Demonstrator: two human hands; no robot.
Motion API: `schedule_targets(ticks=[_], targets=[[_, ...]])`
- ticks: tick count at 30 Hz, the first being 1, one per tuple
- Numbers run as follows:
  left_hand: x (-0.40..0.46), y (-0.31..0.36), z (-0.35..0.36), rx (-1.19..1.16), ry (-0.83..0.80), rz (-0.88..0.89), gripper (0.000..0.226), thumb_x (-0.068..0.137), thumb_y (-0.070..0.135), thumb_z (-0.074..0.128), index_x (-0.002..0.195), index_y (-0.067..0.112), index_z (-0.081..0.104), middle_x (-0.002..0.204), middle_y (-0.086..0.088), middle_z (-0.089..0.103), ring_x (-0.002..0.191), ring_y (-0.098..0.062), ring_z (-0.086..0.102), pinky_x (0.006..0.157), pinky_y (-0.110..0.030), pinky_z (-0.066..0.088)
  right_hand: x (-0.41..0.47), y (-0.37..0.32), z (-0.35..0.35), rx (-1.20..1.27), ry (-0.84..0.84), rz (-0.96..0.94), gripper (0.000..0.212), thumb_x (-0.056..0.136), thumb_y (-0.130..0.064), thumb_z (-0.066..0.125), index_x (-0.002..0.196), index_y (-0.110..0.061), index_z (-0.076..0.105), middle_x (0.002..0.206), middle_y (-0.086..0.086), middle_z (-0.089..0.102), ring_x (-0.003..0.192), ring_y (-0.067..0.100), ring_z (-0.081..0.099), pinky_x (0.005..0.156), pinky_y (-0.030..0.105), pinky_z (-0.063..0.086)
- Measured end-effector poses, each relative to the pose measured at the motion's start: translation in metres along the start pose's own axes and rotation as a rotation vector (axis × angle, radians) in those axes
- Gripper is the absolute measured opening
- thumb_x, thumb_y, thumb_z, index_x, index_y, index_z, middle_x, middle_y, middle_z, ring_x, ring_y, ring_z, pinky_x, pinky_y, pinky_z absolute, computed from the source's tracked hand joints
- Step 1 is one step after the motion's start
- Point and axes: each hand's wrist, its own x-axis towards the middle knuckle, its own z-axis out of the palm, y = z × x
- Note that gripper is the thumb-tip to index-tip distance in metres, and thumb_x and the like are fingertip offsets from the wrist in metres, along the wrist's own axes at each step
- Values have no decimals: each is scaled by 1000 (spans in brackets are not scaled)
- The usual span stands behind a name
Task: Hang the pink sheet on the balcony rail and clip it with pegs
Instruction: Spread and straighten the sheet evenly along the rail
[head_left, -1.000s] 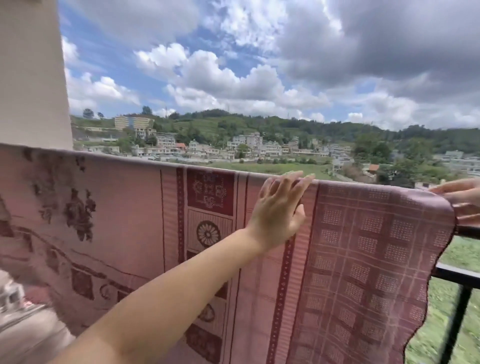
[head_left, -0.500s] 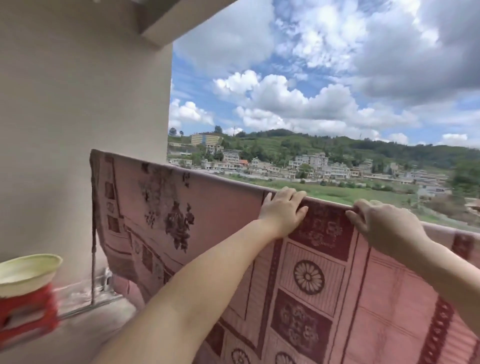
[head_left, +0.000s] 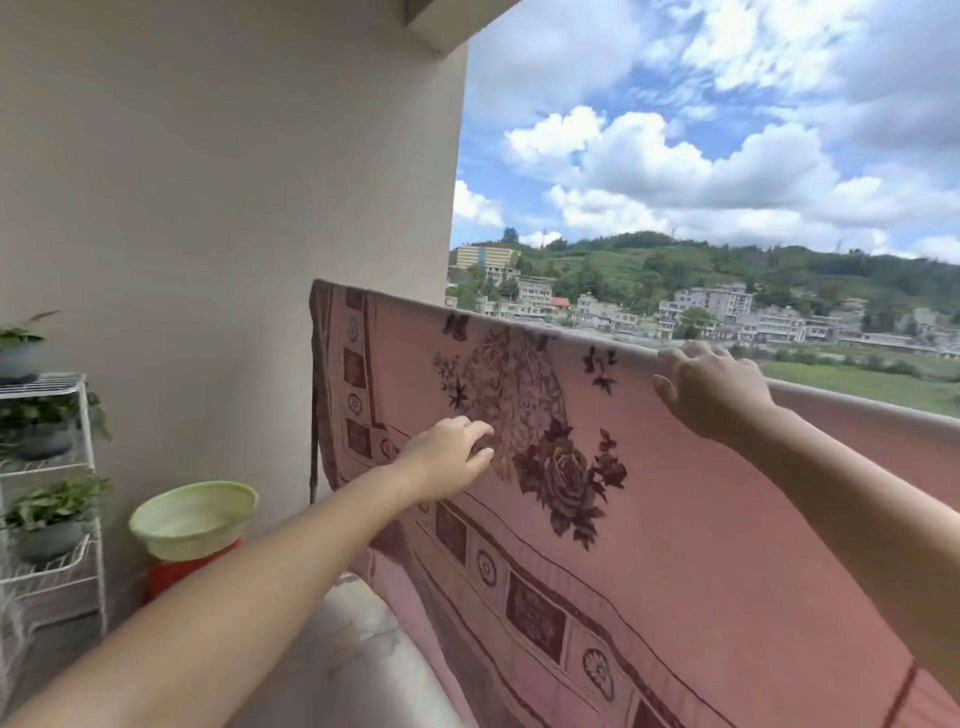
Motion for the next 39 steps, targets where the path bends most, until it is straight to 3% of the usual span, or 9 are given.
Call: schedule_targets(ticks=[8, 13, 18, 20, 23, 26, 33, 36, 39], targets=[[63, -134, -13, -148, 81, 75, 30, 95, 28, 38, 116, 19, 57, 107, 0, 59, 98, -17, 54, 85, -34, 46, 126, -108, 73, -139, -62, 53, 38, 94, -32, 35, 124, -10, 44, 124, 16, 55, 115, 32, 52, 94, 45, 37], [132, -205, 1, -176, 87, 147, 32, 95, 29, 38, 123, 20, 52, 112, 0, 59, 99, -14, 52, 86, -32, 46, 215, -165, 111, -136, -58, -23, 39, 96, -41, 31, 103, -6, 49, 89, 10, 62, 71, 26, 57, 50, 27, 35], [226, -292, -12, -167, 127, 171, 32, 96, 28, 39, 123, 19, 53, 116, -1, 60, 106, -17, 55, 92, -38, 47, 326, -237, 149, -181, -126, -78, 52, 95, -49, 30, 83, -7, 57, 61, -1, 49, 50, 12, 48, 39, 23, 33], [263, -336, -25, -158, 141, 152, 32, 96, 29, 39, 122, 19, 53, 116, -2, 61, 104, -17, 55, 91, -39, 48, 374, -276, 169, -112, -166, -104, 51, 96, -47, 27, 88, -7, 58, 63, -1, 49, 54, 14, 49, 44, 25, 36], [306, -405, -41, -218, 192, 87, 31, 95, 28, 39, 120, 18, 55, 117, -1, 61, 105, -17, 56, 91, -37, 48, 436, -340, 199, -26, -171, -184, 45, 99, -38, 27, 100, -5, 57, 88, 10, 61, 70, 23, 52, 61, 32, 48], [345, -480, -47, -256, 201, 19, 31, 95, 28, 39, 119, 18, 56, 120, -1, 61, 106, -16, 56, 92, -36, 48, 495, -396, 228, -54, -157, -205, 43, 100, -34, 26, 111, -4, 55, 106, 14, 64, 79, 28, 56, 63, 32, 43], [454, -655, -36, -382, 206, -38, 29, 95, 27, 39, 115, 19, 59, 107, 0, 65, 99, -18, 60, 89, -36, 49, 606, -505, 287, -74, -190, -151, 47, 100, -36, 21, 121, -2, 46, 115, 15, 62, 99, 30, 63, 73, 35, 54], [513, -729, -39, -443, 174, -42, 29, 94, 23, 40, 114, 15, 61, 109, -2, 64, 101, -17, 58, 90, -33, 46, 650, -542, 300, -159, -316, -124, 41, 100, -35, 21, 115, -11, 51, 89, 5, 60, 87, 22, 65, 71, 32, 58], [583, -795, -55, -527, 236, -92, 29, 93, 21, 42, 114, 12, 61, 112, -7, 65, 105, -22, 59, 91, -31, 45, 699, -581, 314, -194, -363, -102, 51, 96, -45, 20, 107, -8, 53, 89, 5, 57, 58, 11, 52, 47, 23, 47]])
